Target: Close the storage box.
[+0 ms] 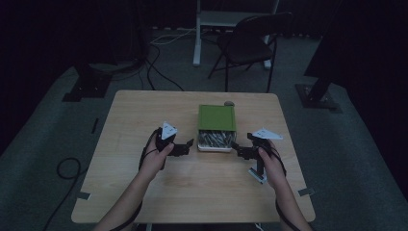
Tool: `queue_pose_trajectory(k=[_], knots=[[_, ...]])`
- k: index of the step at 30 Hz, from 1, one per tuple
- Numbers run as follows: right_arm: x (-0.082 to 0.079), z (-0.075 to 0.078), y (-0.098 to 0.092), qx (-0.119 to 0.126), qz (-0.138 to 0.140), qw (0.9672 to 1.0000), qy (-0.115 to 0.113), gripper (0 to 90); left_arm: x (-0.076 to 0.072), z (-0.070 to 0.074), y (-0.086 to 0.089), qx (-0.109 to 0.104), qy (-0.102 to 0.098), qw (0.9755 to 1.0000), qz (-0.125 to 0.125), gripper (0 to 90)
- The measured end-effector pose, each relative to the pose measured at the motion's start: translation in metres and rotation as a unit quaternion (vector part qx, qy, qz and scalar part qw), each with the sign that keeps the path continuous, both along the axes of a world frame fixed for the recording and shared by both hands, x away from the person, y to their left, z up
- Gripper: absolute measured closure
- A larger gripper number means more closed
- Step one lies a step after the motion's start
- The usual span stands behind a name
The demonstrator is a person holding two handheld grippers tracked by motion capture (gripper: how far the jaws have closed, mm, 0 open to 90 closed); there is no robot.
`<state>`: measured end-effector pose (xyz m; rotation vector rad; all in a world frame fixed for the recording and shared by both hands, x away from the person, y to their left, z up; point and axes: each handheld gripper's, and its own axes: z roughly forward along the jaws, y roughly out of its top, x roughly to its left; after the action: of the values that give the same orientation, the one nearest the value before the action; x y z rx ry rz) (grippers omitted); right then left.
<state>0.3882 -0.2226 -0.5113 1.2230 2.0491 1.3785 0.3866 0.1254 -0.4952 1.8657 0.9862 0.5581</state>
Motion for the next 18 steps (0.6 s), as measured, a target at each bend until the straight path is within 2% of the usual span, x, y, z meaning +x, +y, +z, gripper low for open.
queue_pose_trajectory(k=[15, 18], knots=[[-0.016, -0.003, -0.021, -0.006, -0.016, 0.9998, 0.006, 12.7, -0.014, -0.009, 0.025, 0.005, 0.004, 0.9996, 0.026, 9.0], [-0.021, -0.004, -0.027, 0.001, -0.022, 0.9997, 0.010, 12.7, -0.017, -0.011, 0.034, 0.009, 0.003, 0.9991, 0.042, 9.0]])
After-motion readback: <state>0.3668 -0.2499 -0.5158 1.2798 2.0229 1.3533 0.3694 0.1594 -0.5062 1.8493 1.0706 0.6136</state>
